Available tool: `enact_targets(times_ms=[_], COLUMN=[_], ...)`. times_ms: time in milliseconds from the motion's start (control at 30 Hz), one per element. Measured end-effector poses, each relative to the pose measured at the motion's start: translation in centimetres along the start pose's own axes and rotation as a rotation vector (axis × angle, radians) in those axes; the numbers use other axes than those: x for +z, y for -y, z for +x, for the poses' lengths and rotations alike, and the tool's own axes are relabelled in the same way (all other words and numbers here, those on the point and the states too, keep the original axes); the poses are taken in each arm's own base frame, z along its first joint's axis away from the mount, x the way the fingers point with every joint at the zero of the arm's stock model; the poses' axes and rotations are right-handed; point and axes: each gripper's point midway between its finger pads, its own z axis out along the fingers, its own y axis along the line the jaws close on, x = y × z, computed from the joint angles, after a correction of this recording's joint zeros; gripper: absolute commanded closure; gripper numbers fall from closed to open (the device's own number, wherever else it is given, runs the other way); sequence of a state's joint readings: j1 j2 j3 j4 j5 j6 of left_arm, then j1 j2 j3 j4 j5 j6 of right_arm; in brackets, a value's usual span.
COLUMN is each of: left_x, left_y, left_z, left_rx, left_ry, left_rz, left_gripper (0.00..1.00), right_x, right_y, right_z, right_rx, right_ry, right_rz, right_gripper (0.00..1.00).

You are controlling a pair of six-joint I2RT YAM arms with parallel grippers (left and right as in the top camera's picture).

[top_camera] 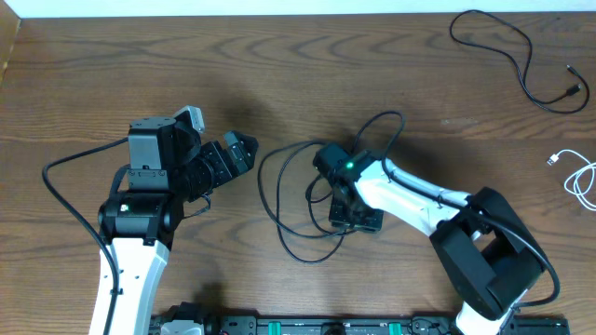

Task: Untangle cables

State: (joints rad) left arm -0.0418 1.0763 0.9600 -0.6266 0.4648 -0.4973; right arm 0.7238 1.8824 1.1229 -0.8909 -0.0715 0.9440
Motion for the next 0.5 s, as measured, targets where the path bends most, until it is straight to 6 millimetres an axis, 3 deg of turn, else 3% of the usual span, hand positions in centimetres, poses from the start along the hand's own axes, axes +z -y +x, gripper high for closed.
enact_targets(times_ms=[33, 333, 500], left_x=[0.0, 0.0, 0.0], left_y=[0.0, 0.0, 0.0], left_z=[0.0, 0.0, 0.0], left_rx=[0.0, 0.0, 0.0], left_ry=[0.0, 0.0, -0.001], left_rz=[0.0, 0.0, 0.0], left_gripper=[0.0, 0.0, 0.0], right_x=[0.1, 0.1, -0.4], right_y=[-0.1, 0.2, -0.1], right_z=[0.1, -0.1, -3.1], right_rx=[0.001, 0.054, 0.085], right_ry=[0.006, 0.006, 0.054], right_rz=[-0.005, -0.04, -0.114], right_gripper=[0.98, 0.99, 0.99])
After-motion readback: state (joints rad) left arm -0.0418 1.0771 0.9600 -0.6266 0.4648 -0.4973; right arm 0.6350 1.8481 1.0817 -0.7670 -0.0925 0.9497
